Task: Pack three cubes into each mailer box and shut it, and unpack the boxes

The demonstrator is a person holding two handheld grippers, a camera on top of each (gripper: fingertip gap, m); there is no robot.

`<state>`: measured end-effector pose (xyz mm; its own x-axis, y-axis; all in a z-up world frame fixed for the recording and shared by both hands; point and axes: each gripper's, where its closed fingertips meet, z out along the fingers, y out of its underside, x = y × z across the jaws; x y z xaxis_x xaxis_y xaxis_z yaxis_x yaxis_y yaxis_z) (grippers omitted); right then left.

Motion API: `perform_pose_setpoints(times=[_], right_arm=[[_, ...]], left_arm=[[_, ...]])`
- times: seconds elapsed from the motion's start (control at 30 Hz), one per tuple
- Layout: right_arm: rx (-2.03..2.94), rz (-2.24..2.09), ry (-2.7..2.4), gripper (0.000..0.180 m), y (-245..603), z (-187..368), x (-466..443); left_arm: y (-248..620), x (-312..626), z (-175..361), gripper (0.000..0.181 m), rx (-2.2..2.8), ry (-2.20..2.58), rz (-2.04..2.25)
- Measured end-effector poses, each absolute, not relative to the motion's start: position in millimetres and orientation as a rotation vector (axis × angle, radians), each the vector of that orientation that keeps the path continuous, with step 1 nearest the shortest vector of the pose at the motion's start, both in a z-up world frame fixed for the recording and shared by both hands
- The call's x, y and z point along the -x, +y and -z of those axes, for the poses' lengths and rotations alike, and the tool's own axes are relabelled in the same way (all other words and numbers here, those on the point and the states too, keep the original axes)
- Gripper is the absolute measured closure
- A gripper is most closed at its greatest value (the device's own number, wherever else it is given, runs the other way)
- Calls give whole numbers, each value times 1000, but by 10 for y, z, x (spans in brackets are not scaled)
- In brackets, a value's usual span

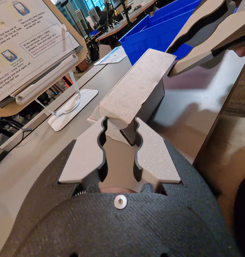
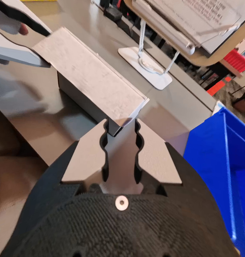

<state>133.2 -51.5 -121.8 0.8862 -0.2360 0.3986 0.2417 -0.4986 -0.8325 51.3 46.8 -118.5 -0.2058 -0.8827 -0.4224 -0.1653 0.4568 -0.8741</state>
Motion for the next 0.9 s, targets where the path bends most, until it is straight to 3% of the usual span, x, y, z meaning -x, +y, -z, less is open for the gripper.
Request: perform_pose_setpoints(times=[0.4, 0.63, 0.9], right_arm=[[1963, 472, 16, 159, -556, 1059, -1248], [1930, 232, 148, 164, -601, 1016, -1244], [2054, 306, 81, 165, -615, 1201, -1244]], left_arm=[[410, -472, 1088, 158, 922, 1655, 934], [318, -436, 1101, 159, 958, 1684, 987], [322, -432, 1242, 160, 986, 1745, 940]])
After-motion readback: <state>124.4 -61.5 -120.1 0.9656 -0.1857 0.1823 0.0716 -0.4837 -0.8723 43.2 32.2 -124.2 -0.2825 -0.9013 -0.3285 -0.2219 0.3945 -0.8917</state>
